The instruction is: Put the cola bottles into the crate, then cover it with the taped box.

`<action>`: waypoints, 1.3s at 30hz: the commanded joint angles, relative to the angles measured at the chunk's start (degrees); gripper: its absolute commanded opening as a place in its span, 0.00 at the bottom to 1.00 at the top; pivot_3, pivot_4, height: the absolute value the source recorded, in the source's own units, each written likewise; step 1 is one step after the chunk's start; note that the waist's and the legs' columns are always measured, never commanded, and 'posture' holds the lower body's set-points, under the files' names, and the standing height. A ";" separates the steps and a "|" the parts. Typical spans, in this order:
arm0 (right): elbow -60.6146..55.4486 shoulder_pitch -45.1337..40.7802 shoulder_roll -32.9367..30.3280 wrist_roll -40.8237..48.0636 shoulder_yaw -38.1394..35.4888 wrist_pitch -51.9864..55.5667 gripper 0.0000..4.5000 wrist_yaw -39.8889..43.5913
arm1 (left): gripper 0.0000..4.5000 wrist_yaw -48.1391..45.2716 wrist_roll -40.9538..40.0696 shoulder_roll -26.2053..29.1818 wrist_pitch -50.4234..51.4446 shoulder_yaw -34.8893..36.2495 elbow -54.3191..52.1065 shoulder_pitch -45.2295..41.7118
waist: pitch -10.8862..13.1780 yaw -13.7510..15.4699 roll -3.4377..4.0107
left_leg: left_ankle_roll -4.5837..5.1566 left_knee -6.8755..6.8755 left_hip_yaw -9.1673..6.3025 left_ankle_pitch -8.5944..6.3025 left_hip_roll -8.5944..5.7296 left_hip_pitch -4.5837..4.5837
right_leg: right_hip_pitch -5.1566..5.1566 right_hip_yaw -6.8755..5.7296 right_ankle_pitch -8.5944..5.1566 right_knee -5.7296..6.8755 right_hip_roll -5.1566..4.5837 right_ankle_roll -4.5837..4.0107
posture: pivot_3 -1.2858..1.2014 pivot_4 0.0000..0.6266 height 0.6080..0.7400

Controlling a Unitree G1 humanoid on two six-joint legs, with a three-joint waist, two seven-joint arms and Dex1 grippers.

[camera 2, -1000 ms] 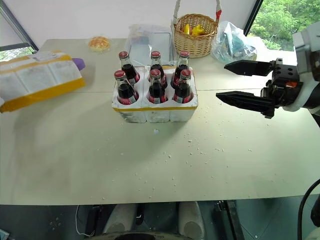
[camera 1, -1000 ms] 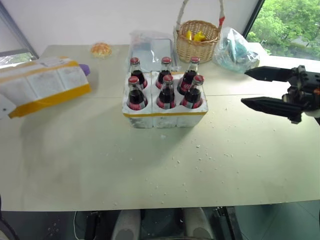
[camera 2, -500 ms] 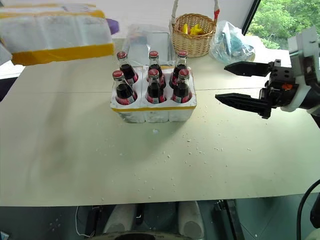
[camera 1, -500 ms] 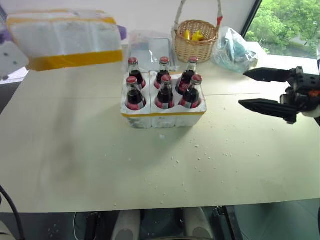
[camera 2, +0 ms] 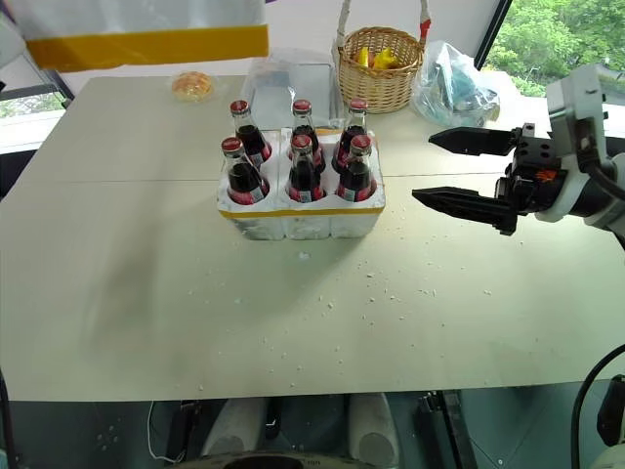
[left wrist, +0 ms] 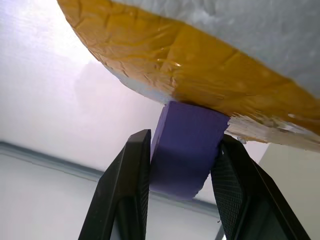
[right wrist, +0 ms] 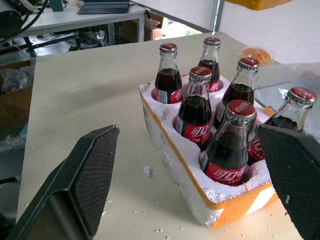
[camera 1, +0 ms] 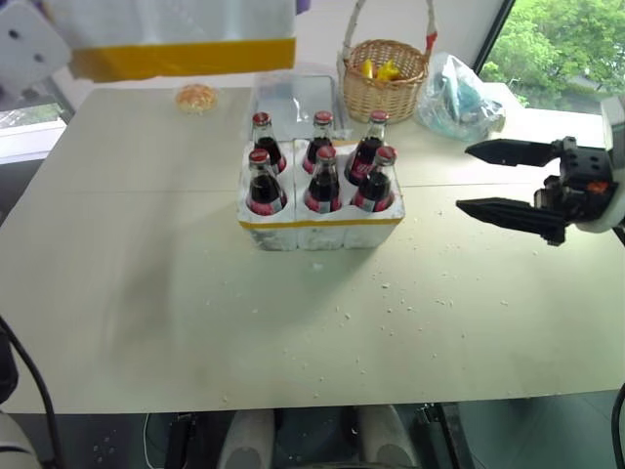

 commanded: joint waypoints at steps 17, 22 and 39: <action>-2.49 2.48 -1.09 0.50 -4.76 0.51 1.00 -2.46 | 0.39 -5.98 -0.94 -8.41 14.72 -0.09 -26.40 6.07 | 0.00 -0.17 0.00 | 0.00 0.04 -0.07 0.00 0.00 0.10 | 0.01 0.04 -0.01 0.26 0.04 -0.01 | 0.52 0.24 0.98; -2.38 2.22 -0.89 0.77 -4.85 0.78 1.00 -2.84 | 0.39 -6.15 0.62 -9.81 15.60 -1.45 -30.80 10.12 | 0.00 -0.09 0.00 | 0.01 0.06 -0.07 0.00 0.00 0.09 | 0.02 0.04 -0.01 0.25 0.04 -0.01 | 0.52 0.24 0.98; -2.08 2.25 0.37 1.12 -4.14 0.20 1.00 -4.11 | 0.39 -6.47 6.83 -6.66 4.32 -2.53 -31.33 16.57 | 0.00 -0.09 0.00 | 0.01 0.06 -0.10 0.00 0.00 0.13 | 0.04 0.05 -0.02 0.24 0.07 -0.02 | 0.52 0.24 0.98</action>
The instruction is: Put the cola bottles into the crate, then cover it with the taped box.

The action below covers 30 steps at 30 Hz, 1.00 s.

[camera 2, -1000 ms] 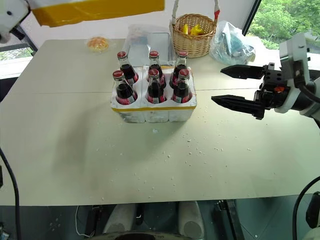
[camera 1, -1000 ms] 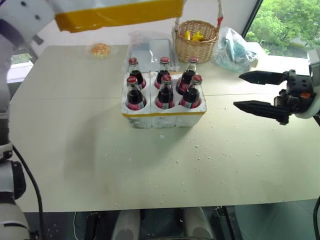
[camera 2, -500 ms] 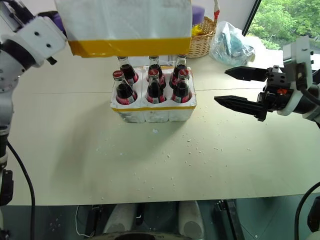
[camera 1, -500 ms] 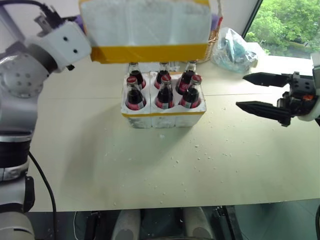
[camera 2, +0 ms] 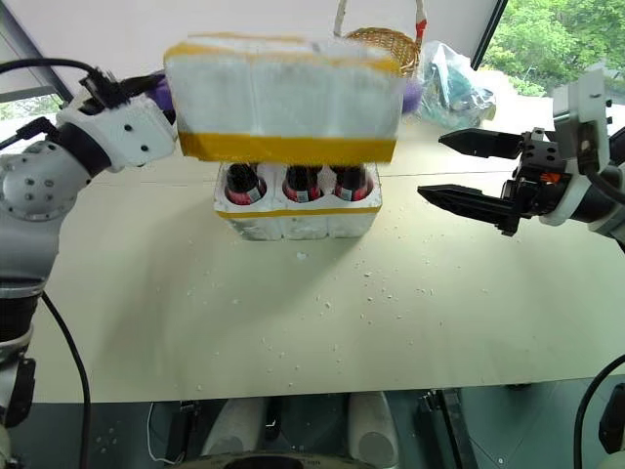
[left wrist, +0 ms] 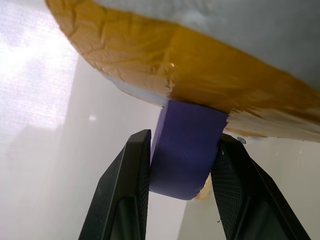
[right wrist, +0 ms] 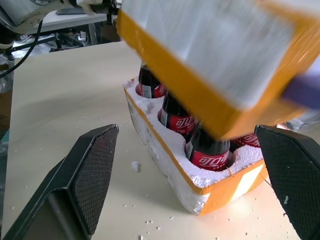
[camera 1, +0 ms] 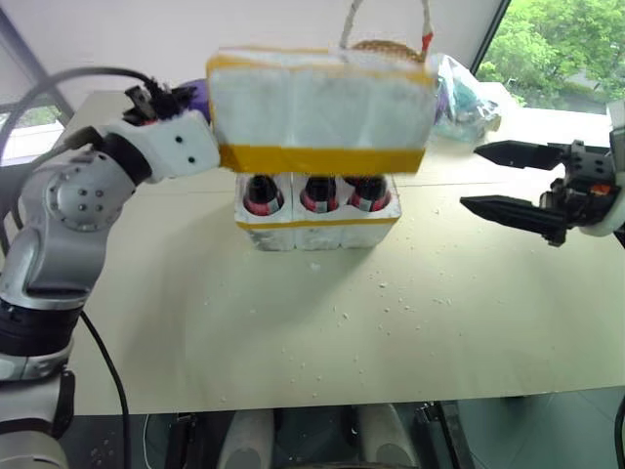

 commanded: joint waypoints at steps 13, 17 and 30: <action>0.58 -1.59 0.48 0.00 -0.31 -2.26 1.00 0.28 | 0.69 3.56 6.86 1.10 -10.33 3.03 -0.29 9.47 | 0.00 0.04 0.00 | 0.00 0.00 0.01 0.00 0.00 -0.01 | 0.01 0.02 0.00 -0.02 0.00 0.00 | 0.52 0.24 0.98; 1.23 -1.64 0.37 -0.42 0.10 -2.56 1.00 0.69 | 0.91 2.83 6.70 1.74 -9.57 4.61 -0.98 12.34 | 0.00 -0.05 0.00 | 0.00 0.00 0.00 0.00 0.00 0.00 | 0.01 0.02 0.00 -0.01 0.00 0.00 | 0.52 0.24 0.98; 2.72 0.19 -0.62 -3.04 1.06 -3.59 1.00 3.78 | 0.91 -27.66 -51.47 3.07 32.75 38.98 -7.38 29.21 | 0.00 -0.06 0.01 | 0.00 -0.04 0.05 -0.01 0.08 0.10 | 0.03 0.01 -0.02 -0.02 0.00 -0.04 | 0.52 0.24 0.98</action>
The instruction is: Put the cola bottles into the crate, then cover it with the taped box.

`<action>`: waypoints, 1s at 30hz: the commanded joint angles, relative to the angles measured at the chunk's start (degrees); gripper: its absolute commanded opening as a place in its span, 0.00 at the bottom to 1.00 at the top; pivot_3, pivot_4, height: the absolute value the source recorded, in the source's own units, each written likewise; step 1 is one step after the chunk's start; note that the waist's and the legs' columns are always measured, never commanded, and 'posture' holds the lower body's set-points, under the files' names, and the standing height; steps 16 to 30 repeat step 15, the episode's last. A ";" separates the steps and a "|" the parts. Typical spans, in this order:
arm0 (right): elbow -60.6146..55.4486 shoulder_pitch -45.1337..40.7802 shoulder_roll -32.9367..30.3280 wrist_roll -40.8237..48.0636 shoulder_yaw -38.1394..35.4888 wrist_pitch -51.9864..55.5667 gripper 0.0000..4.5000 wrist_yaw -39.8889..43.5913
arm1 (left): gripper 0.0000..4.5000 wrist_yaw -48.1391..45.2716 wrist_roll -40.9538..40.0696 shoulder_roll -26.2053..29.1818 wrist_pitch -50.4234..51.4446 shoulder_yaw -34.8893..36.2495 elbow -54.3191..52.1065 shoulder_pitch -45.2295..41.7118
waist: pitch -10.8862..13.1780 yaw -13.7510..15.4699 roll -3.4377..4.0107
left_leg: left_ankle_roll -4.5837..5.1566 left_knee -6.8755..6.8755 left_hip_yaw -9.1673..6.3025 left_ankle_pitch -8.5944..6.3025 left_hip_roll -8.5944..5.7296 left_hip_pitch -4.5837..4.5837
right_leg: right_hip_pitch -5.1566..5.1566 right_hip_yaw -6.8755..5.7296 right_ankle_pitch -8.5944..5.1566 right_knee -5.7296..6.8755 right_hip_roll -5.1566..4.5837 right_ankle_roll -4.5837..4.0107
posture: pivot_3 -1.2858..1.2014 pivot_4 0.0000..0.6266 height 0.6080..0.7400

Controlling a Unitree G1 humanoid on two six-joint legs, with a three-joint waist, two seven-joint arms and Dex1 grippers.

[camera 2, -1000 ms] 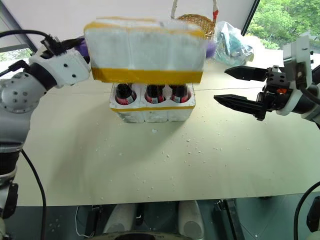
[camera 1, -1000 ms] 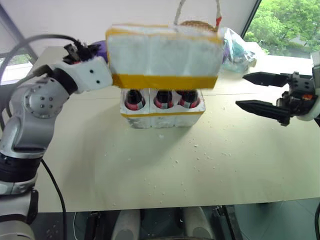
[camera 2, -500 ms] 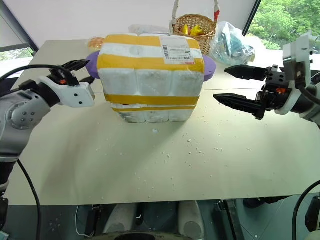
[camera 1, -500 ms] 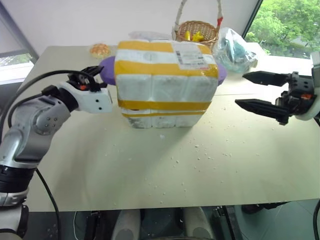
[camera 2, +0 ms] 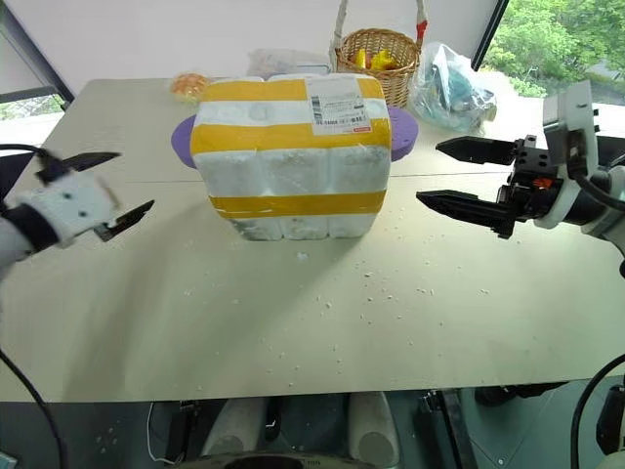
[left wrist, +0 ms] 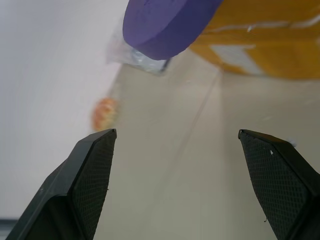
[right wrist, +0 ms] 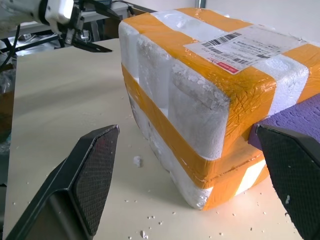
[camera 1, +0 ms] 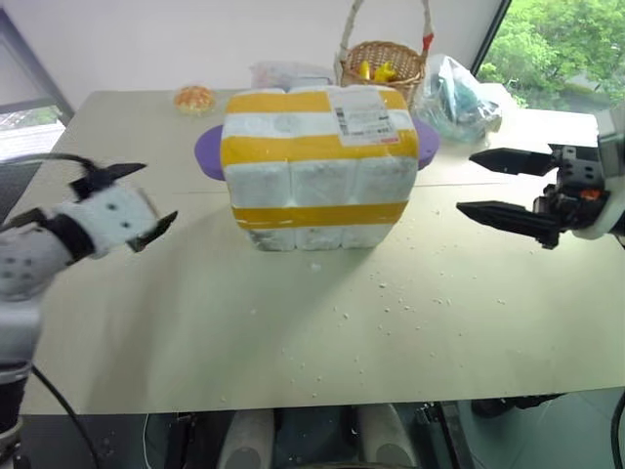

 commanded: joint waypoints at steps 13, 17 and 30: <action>4.75 1.26 -0.76 -5.60 0.69 -3.56 1.00 3.25 | 0.91 -17.40 -37.27 16.06 36.08 15.43 10.57 -5.42 | 0.00 -0.29 0.06 | -0.01 -0.19 0.05 -0.01 0.09 0.30 | 0.12 0.01 -0.24 0.01 0.08 -0.35 | 0.52 0.24 0.98; 5.15 1.21 -0.62 -5.98 0.86 -3.72 1.00 3.33 | 0.91 -17.66 -36.59 15.93 34.89 14.37 9.65 -4.79 | 0.00 -0.27 0.06 | -0.01 -0.19 0.05 -0.01 0.13 0.32 | 0.12 0.01 -0.27 0.01 0.12 -0.40 | 0.52 0.24 0.98; 5.15 1.21 -0.62 -5.98 0.86 -3.72 1.00 3.33 | 0.91 -17.66 -36.59 15.93 34.89 14.37 9.65 -4.79 | 0.00 -0.27 0.06 | -0.01 -0.19 0.05 -0.01 0.13 0.32 | 0.12 0.01 -0.27 0.01 0.12 -0.40 | 0.52 0.24 0.98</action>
